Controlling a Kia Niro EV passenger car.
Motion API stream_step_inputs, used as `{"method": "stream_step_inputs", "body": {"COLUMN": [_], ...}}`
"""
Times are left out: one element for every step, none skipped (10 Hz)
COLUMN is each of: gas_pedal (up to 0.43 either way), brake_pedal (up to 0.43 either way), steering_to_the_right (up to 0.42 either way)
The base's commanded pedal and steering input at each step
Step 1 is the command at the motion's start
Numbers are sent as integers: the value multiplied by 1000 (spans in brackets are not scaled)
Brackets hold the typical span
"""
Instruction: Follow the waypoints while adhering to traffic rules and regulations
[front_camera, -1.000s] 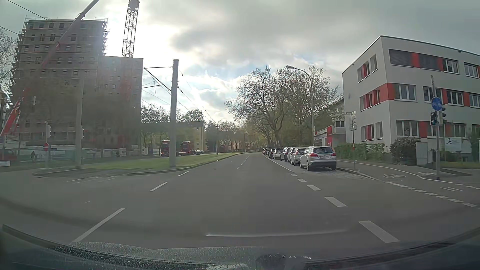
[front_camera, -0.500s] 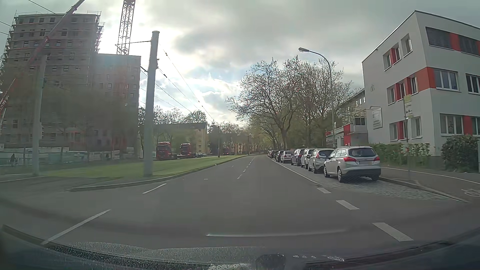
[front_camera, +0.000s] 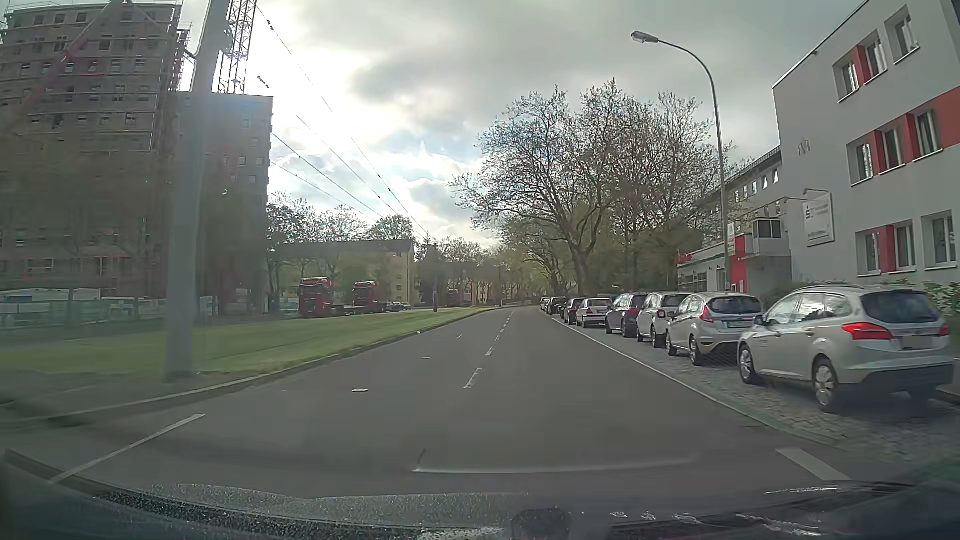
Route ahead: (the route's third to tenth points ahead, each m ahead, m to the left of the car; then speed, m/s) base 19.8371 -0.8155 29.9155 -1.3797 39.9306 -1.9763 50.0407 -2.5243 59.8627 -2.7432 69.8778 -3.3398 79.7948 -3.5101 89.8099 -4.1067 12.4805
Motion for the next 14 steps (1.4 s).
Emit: {"method": "stream_step_inputs", "body": {"gas_pedal": [118,118,118,118,118,118,118,118,118,118,118,118,118,118], "brake_pedal": [0,0,0,0,0,0,0,0,0,0,0,0,0,0], "steering_to_the_right": [-4,-3,-2,-2,0,0,2,1,1,1,1,0,0,0]}}
